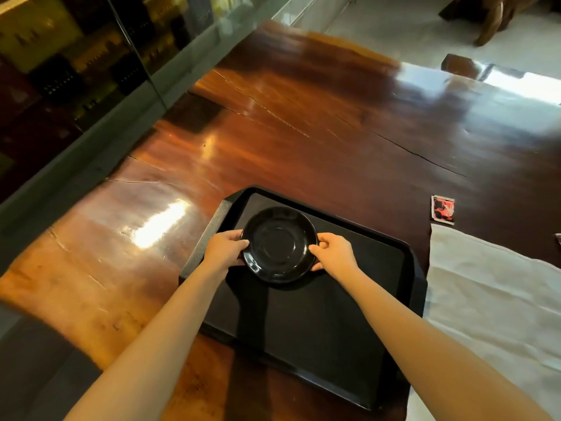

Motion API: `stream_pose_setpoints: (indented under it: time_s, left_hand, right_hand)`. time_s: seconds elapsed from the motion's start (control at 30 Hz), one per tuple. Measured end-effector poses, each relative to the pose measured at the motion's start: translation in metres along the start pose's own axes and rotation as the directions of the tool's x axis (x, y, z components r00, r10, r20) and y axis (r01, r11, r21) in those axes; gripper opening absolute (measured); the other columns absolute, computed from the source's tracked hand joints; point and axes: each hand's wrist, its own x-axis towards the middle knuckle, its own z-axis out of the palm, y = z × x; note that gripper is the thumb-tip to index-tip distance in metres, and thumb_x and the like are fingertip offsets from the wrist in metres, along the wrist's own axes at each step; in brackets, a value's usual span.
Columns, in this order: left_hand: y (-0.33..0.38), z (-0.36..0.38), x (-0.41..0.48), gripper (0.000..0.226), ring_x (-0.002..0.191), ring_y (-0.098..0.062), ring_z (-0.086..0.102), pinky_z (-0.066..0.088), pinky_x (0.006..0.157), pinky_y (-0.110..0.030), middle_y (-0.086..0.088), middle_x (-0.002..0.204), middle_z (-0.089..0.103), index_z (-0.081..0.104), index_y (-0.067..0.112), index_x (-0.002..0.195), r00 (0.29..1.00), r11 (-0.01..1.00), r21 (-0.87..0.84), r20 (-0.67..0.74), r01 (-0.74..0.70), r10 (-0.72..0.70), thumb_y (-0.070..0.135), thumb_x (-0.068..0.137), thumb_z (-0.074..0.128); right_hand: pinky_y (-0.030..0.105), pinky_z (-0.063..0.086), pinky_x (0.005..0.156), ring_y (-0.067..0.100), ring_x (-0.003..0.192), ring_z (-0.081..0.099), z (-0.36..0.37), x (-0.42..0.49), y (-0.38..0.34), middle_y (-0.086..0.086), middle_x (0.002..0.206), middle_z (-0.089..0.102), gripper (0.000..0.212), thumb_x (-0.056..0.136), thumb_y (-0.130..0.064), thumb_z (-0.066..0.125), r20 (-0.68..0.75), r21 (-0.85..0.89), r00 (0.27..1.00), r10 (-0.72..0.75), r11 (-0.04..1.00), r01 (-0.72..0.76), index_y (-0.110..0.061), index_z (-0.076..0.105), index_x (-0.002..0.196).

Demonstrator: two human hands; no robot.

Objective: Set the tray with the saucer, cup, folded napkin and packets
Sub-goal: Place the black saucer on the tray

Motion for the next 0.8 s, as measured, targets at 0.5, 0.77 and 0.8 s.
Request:
stream_pose_setpoints:
  time_s: [0.5,0.77,0.8]
  left_hand:
    - [0.001,-0.006,0.005,0.036,0.087,-0.023,0.063,0.053,0.056,-0.026,-0.01,0.117,0.06,0.053,0.01,0.125,0.997,0.954,0.299,-0.061,-0.02,0.04,0.006,0.089,0.056]
    - [0.048,0.002,-0.02,0.042,0.08,-0.012,0.061,0.045,0.064,-0.023,0.001,0.107,0.064,0.052,0.015,0.129,0.952,0.69,0.679,0.042,-0.251,0.305,0.024,0.088,0.052]
    - [0.056,0.01,-0.024,0.041,0.09,-0.016,0.061,0.045,0.07,-0.024,-0.002,0.116,0.064,0.052,0.015,0.129,0.947,0.657,0.699,0.093,-0.281,0.306,0.025,0.089,0.052]
  right_hand:
    - [0.039,0.059,0.073,0.02,0.072,0.067,-0.006,-0.007,-0.002,0.008,0.087,0.063,0.038,0.087,-0.009,0.061,0.063,0.144,0.992,0.113,0.982,-0.121,-0.012,0.046,0.122]
    - [0.033,0.055,0.074,0.019,0.08,0.061,-0.058,-0.033,0.0,0.009,0.097,0.061,0.031,0.087,-0.015,0.061,0.112,-0.045,0.989,0.095,0.995,-0.091,-0.014,0.051,0.116]
    - [0.033,0.054,0.075,0.02,0.084,0.062,-0.068,-0.037,0.002,0.01,0.1,0.061,0.032,0.086,-0.017,0.061,0.119,-0.081,0.989,0.092,0.993,-0.082,-0.013,0.051,0.116]
